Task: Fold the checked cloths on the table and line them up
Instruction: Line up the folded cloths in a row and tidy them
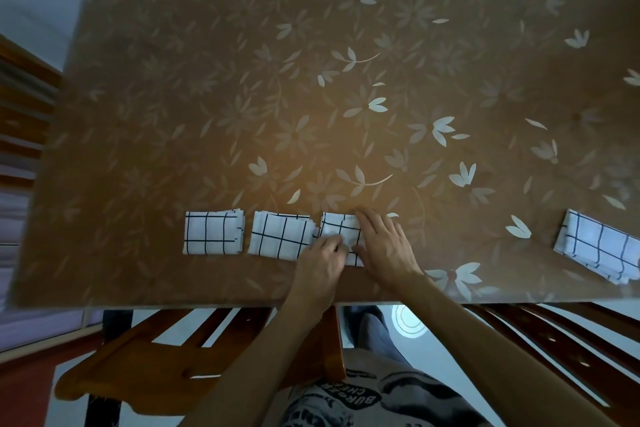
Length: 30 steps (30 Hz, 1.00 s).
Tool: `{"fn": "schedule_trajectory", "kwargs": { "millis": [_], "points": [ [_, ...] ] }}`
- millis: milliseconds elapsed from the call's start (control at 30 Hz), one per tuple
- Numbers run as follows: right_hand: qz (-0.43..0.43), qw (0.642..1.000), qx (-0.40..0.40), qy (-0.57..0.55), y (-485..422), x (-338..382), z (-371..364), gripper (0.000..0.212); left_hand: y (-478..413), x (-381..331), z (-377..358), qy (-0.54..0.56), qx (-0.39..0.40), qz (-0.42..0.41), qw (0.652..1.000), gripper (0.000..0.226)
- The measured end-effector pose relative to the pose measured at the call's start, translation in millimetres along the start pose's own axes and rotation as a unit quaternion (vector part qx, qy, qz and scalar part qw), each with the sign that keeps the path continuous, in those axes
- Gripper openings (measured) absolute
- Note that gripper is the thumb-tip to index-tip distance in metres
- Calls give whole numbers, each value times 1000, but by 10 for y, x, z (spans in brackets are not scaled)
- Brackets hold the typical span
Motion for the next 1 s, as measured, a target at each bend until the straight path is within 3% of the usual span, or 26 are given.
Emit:
{"fn": "schedule_trajectory", "kwargs": {
  "millis": [67, 167, 233, 300, 400, 500, 633, 867, 1000],
  "points": [
    [-16, 1000, -21, 8, -55, -2, 53, 55, -79, -6, -21, -54, -3, -15, 998, 57],
    [-39, 998, -48, 11, -61, -68, 136, 70, -136, 39, -36, -110, -18, -9, 994, 69],
    [-4, 999, -45, 2, -11, -38, 107, 79, -138, 64, -80, -131, -2, -6, 991, 80],
    [63, 997, -40, 14, 88, 35, 10, 73, -126, 72, -101, -137, 0, 1, 991, 77],
    [69, 997, -6, 42, 222, 58, -144, 72, -138, 101, -39, -92, -16, 1, 996, 60],
    [65, 995, -20, 75, 210, 91, -115, 71, -3, 290, 99, -25, -51, 6, 998, 53],
    [61, 991, -36, 117, 147, 145, -68, 72, 321, 692, 139, -5, -23, -2, 1000, 62],
    [29, 994, -9, 108, 128, 256, -6, 74, 293, 889, 44, -8, -8, 18, 1000, 58],
    [-5, 999, -13, 49, 186, 262, 170, 59, 286, 791, 156, 15, -51, -6, 999, 45]
  ]
}}
Point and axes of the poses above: each hand's wrist, its own y-axis away from the middle knuckle, its own z-axis out of the back of the hand, x = y × z, the point moved 4 cm from there along -y, towards the middle knuckle, and after that the axes turned 4 degrees about -x, right-handed, at the moved point
